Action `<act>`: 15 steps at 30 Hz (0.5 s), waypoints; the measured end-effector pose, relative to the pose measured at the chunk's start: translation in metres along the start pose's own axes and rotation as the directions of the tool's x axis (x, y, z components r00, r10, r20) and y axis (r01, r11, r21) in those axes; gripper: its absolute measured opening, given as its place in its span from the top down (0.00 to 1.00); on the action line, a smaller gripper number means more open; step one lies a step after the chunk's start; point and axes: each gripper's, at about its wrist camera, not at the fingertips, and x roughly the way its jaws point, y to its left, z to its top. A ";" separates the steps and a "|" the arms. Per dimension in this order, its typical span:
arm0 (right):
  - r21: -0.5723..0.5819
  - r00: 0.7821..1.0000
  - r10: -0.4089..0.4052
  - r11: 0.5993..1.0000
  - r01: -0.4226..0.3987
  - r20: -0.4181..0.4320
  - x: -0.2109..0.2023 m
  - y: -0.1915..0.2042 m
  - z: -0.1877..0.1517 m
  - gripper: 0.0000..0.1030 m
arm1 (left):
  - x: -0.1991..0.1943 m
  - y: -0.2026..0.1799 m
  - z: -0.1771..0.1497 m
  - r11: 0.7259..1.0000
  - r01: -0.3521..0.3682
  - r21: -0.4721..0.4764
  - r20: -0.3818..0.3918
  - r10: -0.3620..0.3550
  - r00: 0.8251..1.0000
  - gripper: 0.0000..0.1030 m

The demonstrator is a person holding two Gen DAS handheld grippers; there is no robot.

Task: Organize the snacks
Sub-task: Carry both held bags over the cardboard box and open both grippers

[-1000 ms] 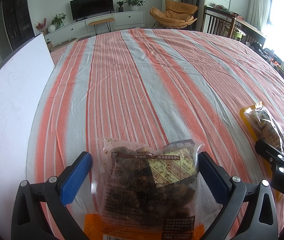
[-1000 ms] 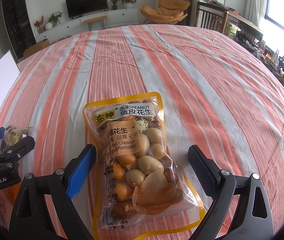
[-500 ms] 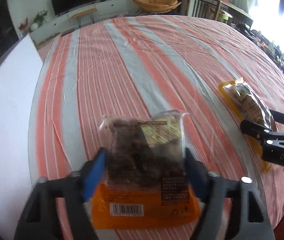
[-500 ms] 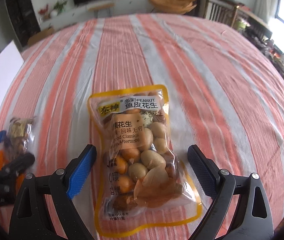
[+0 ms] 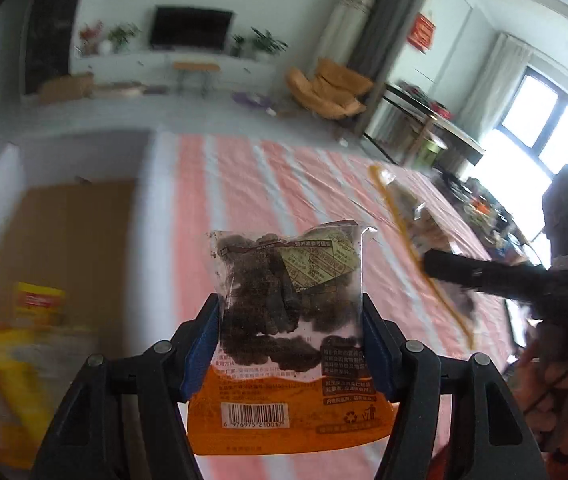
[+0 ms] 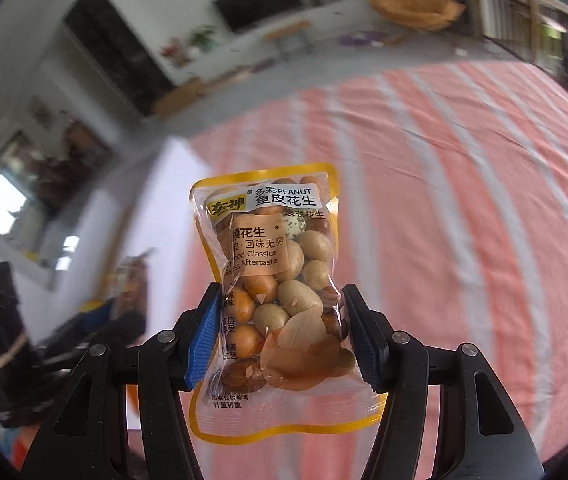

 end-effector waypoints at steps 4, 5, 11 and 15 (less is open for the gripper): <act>-0.116 0.976 0.217 0.969 -0.219 -0.031 0.005 0.107 0.009 0.39 | -0.053 0.070 -0.005 0.974 -0.222 -0.044 0.018 0.223 0.975 0.34; -0.144 0.966 0.254 0.955 -0.259 -0.050 0.010 0.132 0.009 0.38 | -0.059 0.089 -0.010 0.957 -0.287 -0.048 -0.006 0.287 0.958 0.30; -0.258 0.929 0.335 0.894 -0.365 -0.154 0.070 0.234 0.000 0.22 | -0.071 0.145 -0.052 0.854 -0.513 -0.085 -0.110 0.504 0.857 0.17; -0.236 0.929 0.308 0.906 -0.352 -0.205 0.089 0.232 -0.014 0.22 | -0.078 0.137 -0.062 0.831 -0.550 -0.085 -0.073 0.546 0.835 0.08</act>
